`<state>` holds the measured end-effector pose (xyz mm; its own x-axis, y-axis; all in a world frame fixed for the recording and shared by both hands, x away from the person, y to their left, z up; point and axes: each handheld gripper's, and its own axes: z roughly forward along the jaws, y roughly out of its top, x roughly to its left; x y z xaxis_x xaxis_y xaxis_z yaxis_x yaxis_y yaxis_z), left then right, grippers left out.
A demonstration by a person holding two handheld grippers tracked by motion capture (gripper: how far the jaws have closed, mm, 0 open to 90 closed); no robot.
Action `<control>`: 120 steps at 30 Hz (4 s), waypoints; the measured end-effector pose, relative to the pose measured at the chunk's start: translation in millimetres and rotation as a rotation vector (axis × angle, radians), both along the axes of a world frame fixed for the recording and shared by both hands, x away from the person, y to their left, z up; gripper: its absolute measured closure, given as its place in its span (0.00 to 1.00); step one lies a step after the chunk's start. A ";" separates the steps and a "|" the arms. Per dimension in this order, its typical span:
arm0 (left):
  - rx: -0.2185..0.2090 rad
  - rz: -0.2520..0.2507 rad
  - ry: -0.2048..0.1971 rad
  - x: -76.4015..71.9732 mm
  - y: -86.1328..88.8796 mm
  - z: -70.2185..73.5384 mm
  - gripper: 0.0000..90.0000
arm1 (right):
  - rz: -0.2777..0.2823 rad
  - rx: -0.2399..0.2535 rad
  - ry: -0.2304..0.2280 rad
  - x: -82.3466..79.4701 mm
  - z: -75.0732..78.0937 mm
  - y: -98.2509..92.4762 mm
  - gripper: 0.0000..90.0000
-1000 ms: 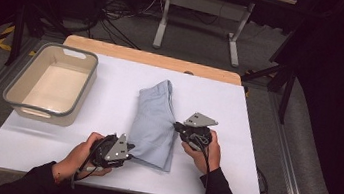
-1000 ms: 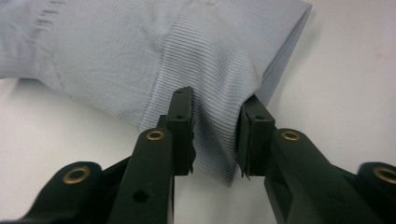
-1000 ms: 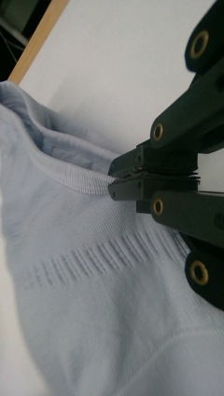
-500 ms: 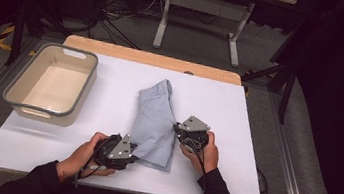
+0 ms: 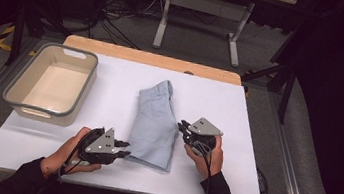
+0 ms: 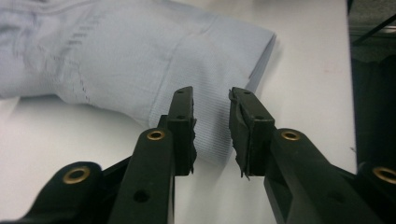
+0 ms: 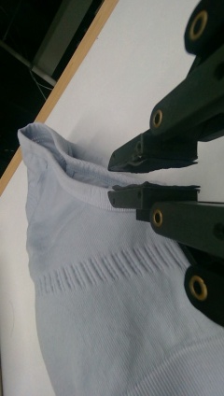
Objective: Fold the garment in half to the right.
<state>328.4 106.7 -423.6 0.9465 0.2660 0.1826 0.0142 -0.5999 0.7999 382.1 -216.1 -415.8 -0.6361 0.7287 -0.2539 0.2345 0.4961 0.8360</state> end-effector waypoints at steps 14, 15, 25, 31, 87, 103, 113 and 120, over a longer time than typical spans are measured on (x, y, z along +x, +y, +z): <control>-0.042 0.016 0.020 24.7 -20.1 0.1 0.98 | 0.165 0.014 0.002 -19.9 -2.3 31.1 1.00; -0.038 0.011 0.017 26.4 -23.4 -0.5 0.98 | 0.177 0.015 0.003 -20.4 -2.7 34.1 1.00; 0.067 0.005 0.040 40.1 -45.3 -23.9 0.99 | 0.286 -0.082 0.053 -25.1 -20.6 67.9 1.00; 0.096 -0.004 0.069 40.4 -48.5 -34.1 0.99 | 0.271 -0.129 0.125 -18.7 -37.4 63.3 1.00; -0.008 0.173 0.068 102.4 -55.1 -19.6 0.88 | 0.043 -0.069 0.116 39.0 -28.5 37.8 1.00; 0.019 0.180 0.081 100.8 -59.1 -35.9 0.90 | 0.022 -0.125 0.112 25.8 -38.5 24.1 1.00; -0.001 0.192 0.033 94.9 -54.2 -25.6 0.89 | 0.011 -0.127 0.109 20.6 -32.1 14.4 1.00; -0.043 0.203 0.002 89.1 -39.2 -8.7 0.85 | 0.005 -0.107 0.091 20.4 -26.4 10.1 0.99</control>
